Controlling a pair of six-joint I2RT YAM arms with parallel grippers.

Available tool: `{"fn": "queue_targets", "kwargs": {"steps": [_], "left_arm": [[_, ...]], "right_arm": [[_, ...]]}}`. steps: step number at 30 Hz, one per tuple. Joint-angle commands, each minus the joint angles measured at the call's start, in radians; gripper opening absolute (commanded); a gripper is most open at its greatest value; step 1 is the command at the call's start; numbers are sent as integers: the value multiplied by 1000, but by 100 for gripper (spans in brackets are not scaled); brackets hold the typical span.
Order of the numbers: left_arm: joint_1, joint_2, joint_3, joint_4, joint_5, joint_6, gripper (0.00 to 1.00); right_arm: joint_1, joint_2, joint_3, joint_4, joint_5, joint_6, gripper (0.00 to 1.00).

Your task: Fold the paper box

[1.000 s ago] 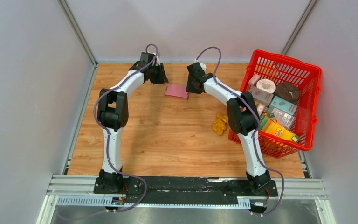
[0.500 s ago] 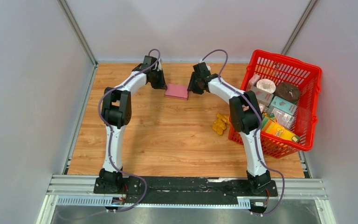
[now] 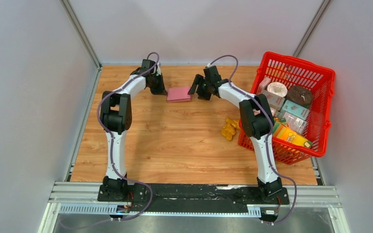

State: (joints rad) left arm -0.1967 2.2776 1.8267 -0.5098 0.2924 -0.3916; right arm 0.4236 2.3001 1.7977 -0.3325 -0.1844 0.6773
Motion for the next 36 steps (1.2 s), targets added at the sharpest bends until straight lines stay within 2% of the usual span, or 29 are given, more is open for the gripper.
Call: {"fn": "queue_targets", "kwargs": {"steps": [1,9,14,20,23,25,28,29,32,36], "left_arm": [[32,-7,-37,-134,-58,46,8],[31,-18,-55,-145,-59,56,8],[31,-20,-58,-142,-59,56,8],[31,-16,-52,-125,-35,50,8],[31,-30,-50,-121,-35,46,8],[33,-74,-63,-115,-47,42,10],[36,-176,-118,-78,-52,31,26],[36,-209,-144,-73,-39,30,32],[36,-361,-237,-38,-38,17,41],[36,-590,-366,16,-36,-9,43]], "right_arm": [[-5,-8,25,69,-95,11,68],[-14,53,64,145,-222,48,71],[-13,87,91,220,-296,99,68],[18,67,110,267,-287,90,45],[40,58,146,218,-227,51,31],[53,48,176,113,-141,-7,24],[61,10,192,29,-35,-83,16],[63,-7,189,11,-5,-106,15],[66,-83,161,-45,150,-214,14],[75,-151,164,-75,345,-408,15]]}}
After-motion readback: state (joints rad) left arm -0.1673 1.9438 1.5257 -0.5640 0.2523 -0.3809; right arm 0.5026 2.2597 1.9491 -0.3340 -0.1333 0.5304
